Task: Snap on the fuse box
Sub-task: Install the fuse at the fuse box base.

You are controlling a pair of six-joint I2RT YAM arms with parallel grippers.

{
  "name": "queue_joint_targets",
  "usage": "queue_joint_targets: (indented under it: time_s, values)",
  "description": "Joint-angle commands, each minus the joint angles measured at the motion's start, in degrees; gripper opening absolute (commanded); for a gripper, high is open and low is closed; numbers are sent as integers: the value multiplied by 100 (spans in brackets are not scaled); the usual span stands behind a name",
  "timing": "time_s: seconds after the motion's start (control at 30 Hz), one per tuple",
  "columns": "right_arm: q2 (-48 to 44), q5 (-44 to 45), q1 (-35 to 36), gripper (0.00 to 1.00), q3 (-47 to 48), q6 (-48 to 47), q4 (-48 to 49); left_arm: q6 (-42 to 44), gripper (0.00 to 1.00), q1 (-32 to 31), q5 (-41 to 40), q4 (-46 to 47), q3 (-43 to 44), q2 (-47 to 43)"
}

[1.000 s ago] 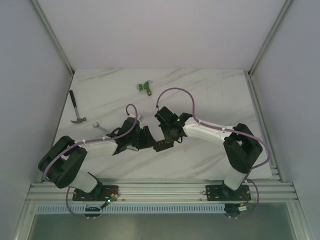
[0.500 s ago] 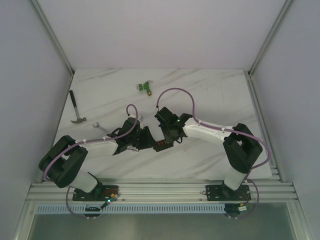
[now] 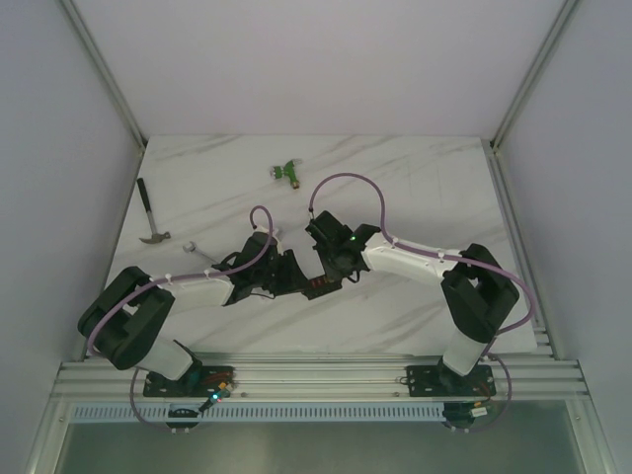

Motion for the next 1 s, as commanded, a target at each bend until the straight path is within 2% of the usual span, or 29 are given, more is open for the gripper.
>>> queue_joint_targets:
  time_s: [0.0, 0.97]
  values:
    - [-164, 124, 36, 0, -82, 55, 89, -23, 49, -25, -2, -120, 101, 93]
    - [-112, 107, 38, 0, -132, -4, 263, 12, 45, -26, -5, -218, 176, 156]
